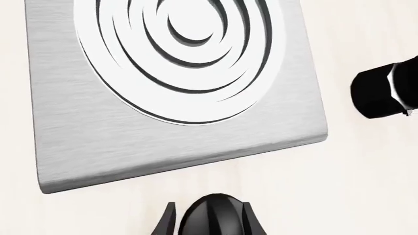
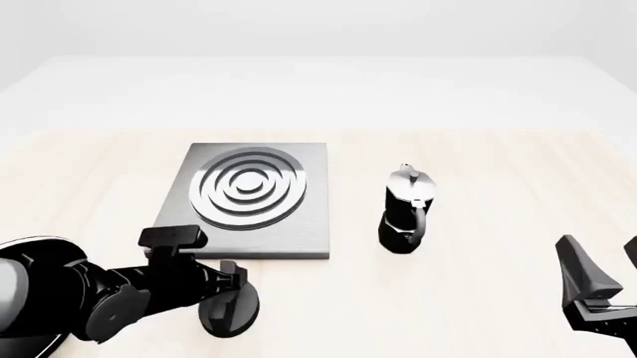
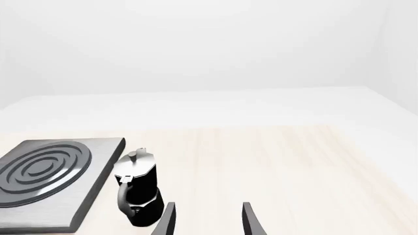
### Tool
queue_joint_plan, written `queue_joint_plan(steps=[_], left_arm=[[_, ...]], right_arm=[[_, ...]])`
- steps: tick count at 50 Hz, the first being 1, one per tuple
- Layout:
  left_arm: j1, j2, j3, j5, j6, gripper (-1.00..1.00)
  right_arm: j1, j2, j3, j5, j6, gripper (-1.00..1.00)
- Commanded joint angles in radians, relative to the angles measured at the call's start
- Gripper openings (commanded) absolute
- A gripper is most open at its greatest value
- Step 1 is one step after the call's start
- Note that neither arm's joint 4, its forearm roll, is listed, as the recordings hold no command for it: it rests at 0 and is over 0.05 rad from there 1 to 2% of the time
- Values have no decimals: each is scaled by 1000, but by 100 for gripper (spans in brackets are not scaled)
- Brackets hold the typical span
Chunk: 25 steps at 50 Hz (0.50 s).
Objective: Turn on the stove and put the moka pot on it.
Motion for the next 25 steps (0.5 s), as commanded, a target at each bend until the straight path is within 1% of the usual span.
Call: queue_joint_plan(steps=[1, 5, 6, 12, 15, 16, 25], left_arm=[[104, -75, 25, 86, 157, 100], [122, -107, 20, 114, 169, 100], [134, -151, 11, 154, 186, 100], [147, -183, -1, 191, 207, 100], [152, -193, 1, 200, 212, 100], [175, -191, 12, 192, 222, 100], [205, -203, 23, 196, 239, 100]], right_arm=[[2, -1, 0, 1, -2, 100], [3, 2, 0, -2, -2, 100], [4, -7, 0, 5, -3, 100], [5, -8, 0, 6, -3, 100], [5, -10, 0, 7, -4, 100], [5, -7, 0, 4, -4, 100], [5, -2, 1, -2, -7, 100]])
